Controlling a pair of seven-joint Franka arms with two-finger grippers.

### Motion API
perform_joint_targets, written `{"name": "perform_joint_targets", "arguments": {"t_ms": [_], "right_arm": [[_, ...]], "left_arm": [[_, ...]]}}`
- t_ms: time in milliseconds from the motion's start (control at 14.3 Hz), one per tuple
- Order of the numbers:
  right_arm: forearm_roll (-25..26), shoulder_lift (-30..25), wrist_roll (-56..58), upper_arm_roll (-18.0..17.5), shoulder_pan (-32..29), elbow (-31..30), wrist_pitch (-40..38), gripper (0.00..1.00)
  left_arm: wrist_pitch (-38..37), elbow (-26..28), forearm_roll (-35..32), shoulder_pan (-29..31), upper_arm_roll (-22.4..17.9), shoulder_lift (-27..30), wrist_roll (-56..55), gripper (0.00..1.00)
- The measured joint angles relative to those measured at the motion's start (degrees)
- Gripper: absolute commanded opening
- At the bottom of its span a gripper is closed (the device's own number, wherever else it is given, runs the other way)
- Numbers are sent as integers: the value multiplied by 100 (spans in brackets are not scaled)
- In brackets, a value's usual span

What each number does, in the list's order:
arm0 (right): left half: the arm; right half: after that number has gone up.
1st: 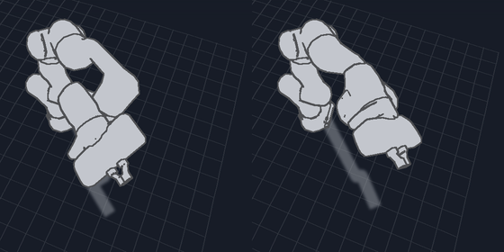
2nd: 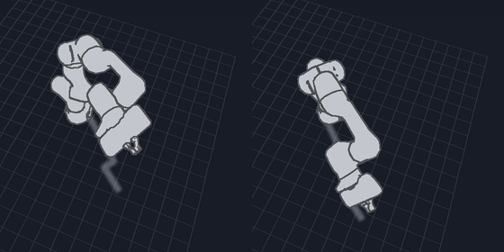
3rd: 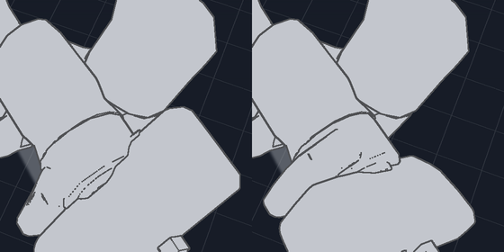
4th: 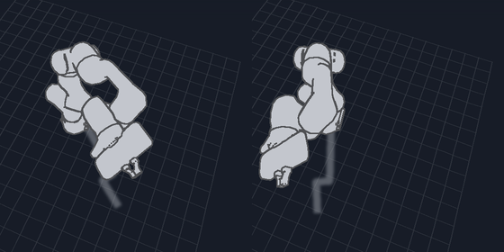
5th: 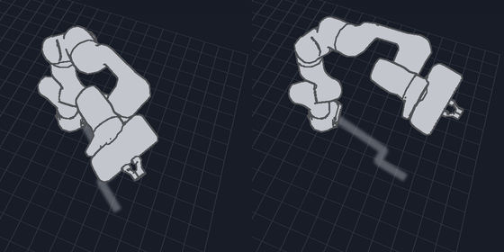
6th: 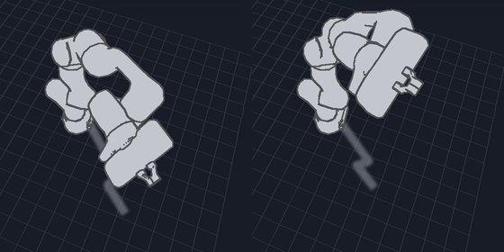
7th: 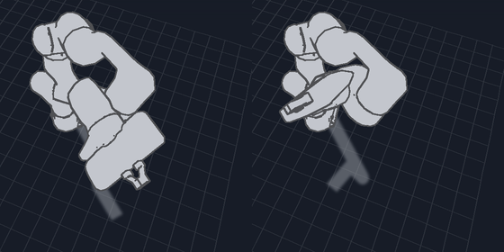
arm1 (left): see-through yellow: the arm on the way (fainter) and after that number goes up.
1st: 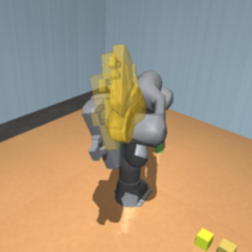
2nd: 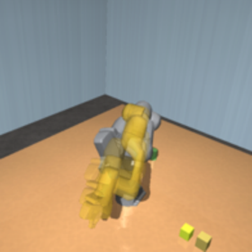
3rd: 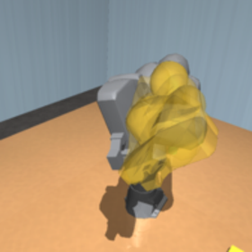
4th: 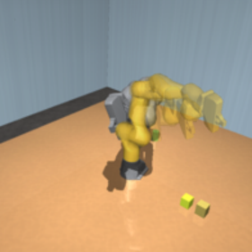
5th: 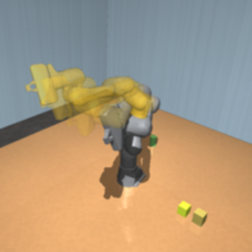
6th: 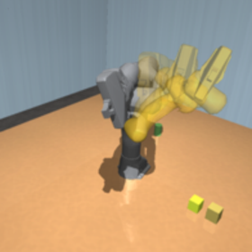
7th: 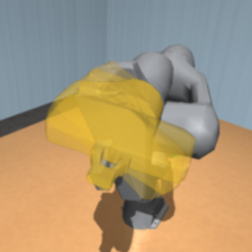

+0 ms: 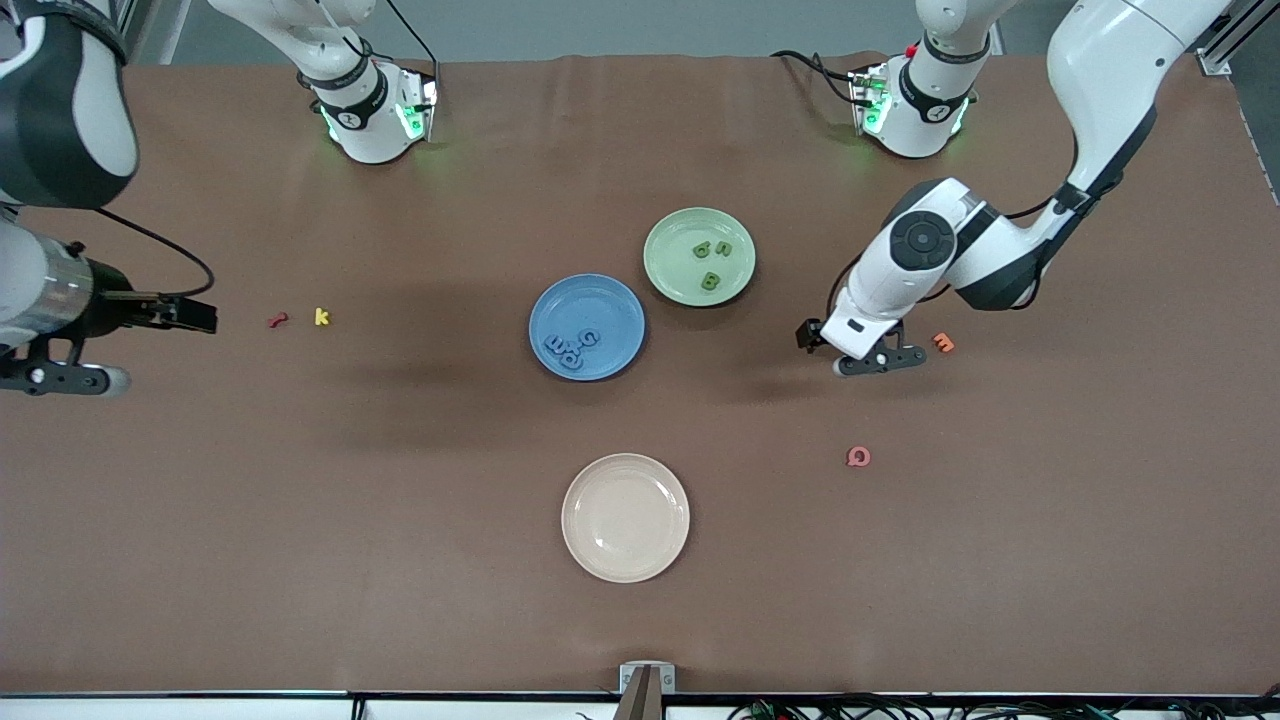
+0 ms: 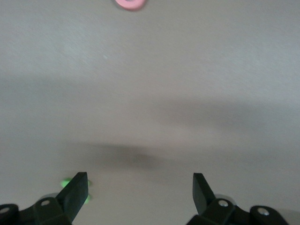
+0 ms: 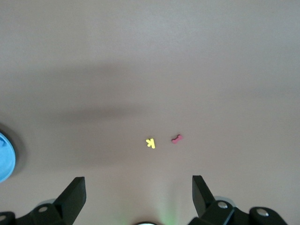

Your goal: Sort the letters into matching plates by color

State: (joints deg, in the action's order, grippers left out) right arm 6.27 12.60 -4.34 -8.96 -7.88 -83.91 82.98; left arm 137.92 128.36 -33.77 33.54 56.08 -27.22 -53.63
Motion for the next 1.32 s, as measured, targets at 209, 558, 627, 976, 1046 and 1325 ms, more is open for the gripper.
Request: {"name": "perform_joint_targets", "arguments": {"t_ms": [209,558,627,976,1046,1325], "right_arm": [[-39,14,141,0,-168,221,-115,100],[-74,13,145,-34,-171,586,-479,100],[-74,13,145,-38,-171,591,-646,100],[-134,-97,145,-49,-171,603,-829,100],[-207,-157,145,-51,-171,590,-852,100],[-383,-472,145,-39,-99,341,-773,100]], "left_arm": [[0,76,-407,320,0,2,11,98],[451,584,-907,685,-1,3,11,98],[617,724,-1064,753,-3,2,-40,98],[884,1106,-1334,944,-12,1,-67,98],[885,1135,-1356,960,-17,-1,-67,96],[889,1181,-1417,981,-50,-55,-70,87]]}}
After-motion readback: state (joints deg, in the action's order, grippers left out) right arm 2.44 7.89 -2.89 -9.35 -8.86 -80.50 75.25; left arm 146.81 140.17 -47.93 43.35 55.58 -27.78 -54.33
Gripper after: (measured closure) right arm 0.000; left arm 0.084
